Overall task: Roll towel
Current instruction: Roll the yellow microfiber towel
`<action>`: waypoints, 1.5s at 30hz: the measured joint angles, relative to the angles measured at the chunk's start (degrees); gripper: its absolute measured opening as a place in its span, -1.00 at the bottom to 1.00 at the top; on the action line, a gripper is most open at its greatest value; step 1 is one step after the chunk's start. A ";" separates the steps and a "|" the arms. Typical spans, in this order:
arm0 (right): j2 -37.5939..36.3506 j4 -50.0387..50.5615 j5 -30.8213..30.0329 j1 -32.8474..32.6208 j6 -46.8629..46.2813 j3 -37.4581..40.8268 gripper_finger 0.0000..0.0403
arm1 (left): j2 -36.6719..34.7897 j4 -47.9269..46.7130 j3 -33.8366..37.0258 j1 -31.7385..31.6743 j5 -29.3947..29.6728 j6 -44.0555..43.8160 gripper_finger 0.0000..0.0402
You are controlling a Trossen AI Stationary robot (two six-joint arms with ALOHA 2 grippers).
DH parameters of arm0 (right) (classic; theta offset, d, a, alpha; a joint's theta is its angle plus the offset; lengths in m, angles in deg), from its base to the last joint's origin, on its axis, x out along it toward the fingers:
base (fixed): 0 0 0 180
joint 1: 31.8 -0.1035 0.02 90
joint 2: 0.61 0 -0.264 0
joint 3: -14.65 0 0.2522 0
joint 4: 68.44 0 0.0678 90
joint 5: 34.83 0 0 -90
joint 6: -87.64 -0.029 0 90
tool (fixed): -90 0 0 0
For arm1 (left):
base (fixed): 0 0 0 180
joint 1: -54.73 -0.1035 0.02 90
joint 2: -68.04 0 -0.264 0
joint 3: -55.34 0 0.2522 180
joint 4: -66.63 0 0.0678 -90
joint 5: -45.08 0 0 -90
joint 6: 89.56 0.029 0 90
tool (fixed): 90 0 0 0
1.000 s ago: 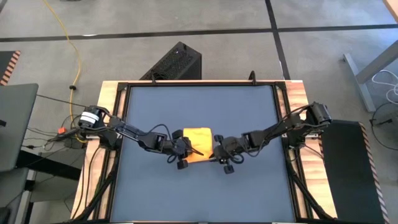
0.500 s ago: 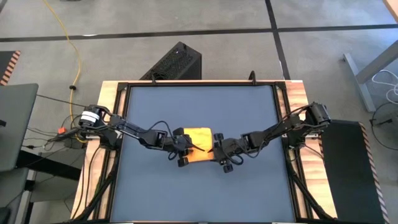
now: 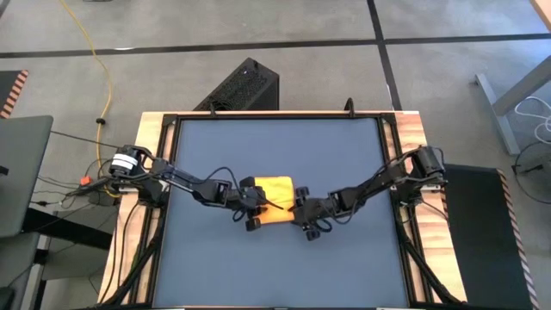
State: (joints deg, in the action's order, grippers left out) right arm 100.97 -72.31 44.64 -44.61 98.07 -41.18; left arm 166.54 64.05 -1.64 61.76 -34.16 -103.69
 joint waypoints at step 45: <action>0.43 -5.38 39.02 16.54 -56.11 0.02 -0.70 | -14.05 -5.98 0.37 6.45 1.10 17.44 -0.53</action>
State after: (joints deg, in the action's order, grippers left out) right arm 101.40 -77.69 83.66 -28.07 41.96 -41.16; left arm 152.49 58.08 -1.27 68.21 -33.06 -86.25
